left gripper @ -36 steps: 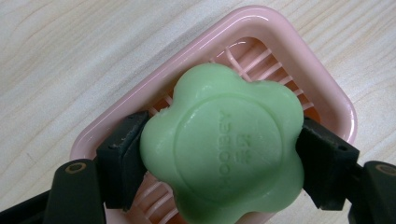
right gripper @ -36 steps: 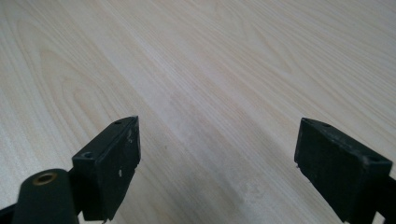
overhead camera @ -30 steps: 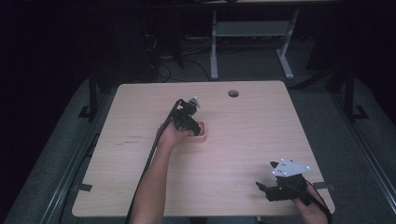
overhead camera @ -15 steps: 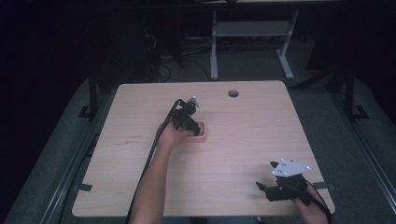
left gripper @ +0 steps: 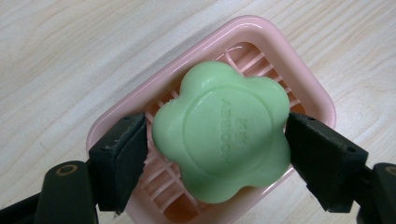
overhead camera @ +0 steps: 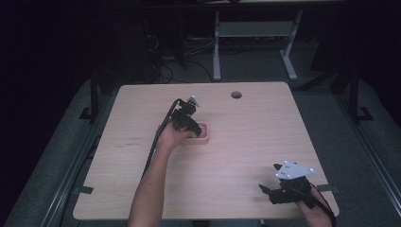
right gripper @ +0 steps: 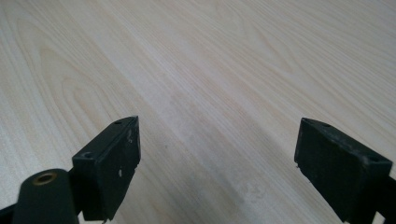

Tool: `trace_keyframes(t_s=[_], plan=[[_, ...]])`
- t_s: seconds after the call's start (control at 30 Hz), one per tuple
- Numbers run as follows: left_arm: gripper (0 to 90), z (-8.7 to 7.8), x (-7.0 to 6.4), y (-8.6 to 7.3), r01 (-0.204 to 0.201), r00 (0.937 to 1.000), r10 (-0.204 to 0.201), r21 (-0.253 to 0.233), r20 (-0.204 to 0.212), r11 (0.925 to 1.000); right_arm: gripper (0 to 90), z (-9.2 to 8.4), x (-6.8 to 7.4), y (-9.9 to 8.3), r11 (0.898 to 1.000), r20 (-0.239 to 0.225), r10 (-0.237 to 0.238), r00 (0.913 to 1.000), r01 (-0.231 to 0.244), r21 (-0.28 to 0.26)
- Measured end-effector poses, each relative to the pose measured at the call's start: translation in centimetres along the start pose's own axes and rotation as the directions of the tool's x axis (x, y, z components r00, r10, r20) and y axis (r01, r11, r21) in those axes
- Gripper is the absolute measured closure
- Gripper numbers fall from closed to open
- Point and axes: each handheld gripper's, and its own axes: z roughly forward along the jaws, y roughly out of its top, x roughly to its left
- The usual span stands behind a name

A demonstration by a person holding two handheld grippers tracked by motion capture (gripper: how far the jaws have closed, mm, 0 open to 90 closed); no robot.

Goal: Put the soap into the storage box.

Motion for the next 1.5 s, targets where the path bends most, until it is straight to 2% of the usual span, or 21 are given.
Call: trace_keyframes(t_s=[0.17, 0.2, 0.27, 0.5, 0.73, 0.83, 1.0, 1.17, 1.5], plan=[[22.4, -0.7, -0.4, -0.2, -0.022, 0.9995, 0.022, -0.016, -0.022, 0.9996, 13.8, -0.2, 0.1, 0.0, 1.000, 0.002, 0.000, 1.0000, 0.000, -0.005], [22.4, -0.8, -0.6, -0.2, -0.022, 0.9996, 0.022, -0.020, -0.017, 0.9996, 13.8, -0.2, 0.1, 0.0, 1.000, 0.002, 0.000, 1.0000, 0.000, -0.005], [22.4, -1.5, -0.8, -0.3, -0.050, 0.9987, 0.050, -0.032, -0.012, 0.9982, 13.8, -0.1, 0.1, 0.0, 1.000, 0.000, -0.007, 1.0000, 0.007, 0.001], [21.3, -2.3, -1.0, -0.6, -0.066, 0.9978, 0.066, -0.041, 0.004, 0.9970, 13.9, -0.1, 0.0, -0.1, 1.000, 0.006, 0.004, 1.0000, -0.004, 0.005], [21.3, -3.8, -1.7, -1.4, -0.095, 0.9953, 0.096, -0.079, 0.012, 0.9923, 13.8, -0.1, -0.2, -0.2, 1.000, 0.011, 0.022, 0.9997, -0.022, 0.014], [21.3, -4.2, -1.9, -1.8, -0.092, 0.9951, 0.095, -0.098, 0.025, 0.9909, 13.9, 0.0, -0.2, -0.3, 1.000, 0.013, 0.026, 0.9996, -0.026, 0.013], [21.2, -4.5, -1.9, -2.5, -0.096, 0.9949, 0.099, -0.116, 0.020, 0.9886, 13.9, 0.1, -0.2, -0.4, 0.999, 0.012, 0.032, 0.9994, -0.032, 0.019], [21.1, -4.6, -1.8, -3.1, -0.098, 0.9950, 0.099, -0.097, 0.012, 0.9904, 13.9, 0.2, -0.2, -0.4, 0.999, 0.016, 0.028, 0.9995, -0.029, 0.031], [21.1, -5.2, -1.5, -4.1, -0.103, 0.9941, 0.106, -0.110, 0.022, 0.9885, 13.9, 0.5, -0.3, -0.5, 0.999, 0.017, 0.024, 0.9996, -0.025, 0.046]])
